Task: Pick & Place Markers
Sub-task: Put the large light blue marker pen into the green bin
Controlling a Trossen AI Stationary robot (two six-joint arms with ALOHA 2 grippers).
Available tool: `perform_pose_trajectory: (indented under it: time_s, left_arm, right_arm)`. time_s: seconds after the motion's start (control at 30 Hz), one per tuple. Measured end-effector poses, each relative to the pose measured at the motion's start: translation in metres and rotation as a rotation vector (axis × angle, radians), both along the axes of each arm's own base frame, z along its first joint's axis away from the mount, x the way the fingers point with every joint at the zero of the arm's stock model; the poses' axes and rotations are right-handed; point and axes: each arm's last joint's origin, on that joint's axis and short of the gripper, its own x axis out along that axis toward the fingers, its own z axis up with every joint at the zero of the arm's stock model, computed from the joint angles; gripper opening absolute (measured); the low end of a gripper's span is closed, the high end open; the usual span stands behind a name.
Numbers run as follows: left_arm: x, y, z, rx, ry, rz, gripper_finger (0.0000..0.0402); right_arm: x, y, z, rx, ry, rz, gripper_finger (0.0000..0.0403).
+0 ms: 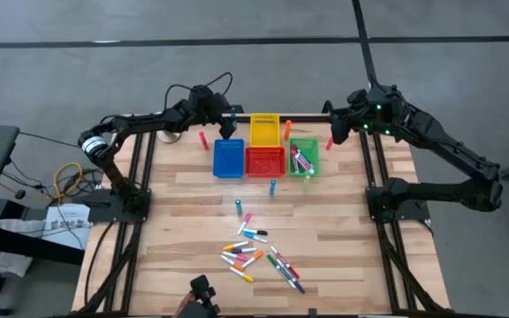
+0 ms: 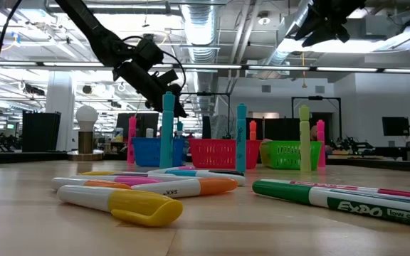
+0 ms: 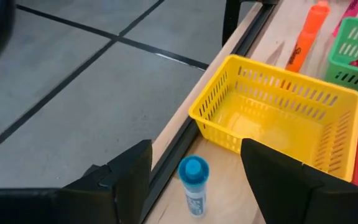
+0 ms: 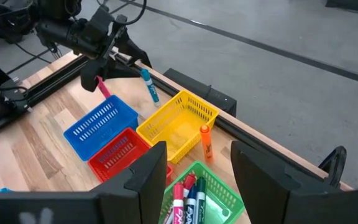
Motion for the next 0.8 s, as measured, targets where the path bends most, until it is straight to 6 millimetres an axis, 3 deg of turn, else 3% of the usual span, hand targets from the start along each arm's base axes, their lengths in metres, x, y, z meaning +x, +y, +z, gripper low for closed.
perform_pose_trajectory:
  time_s: [0.8]
  left_arm:
    - [0.0019, 0.0026, -0.0048, 0.007, -0.004, 0.0, 0.0246]
  right_arm:
    - [-0.0001, 0.0, -0.0002, 0.001, 0.001, 0.0, 0.0169]
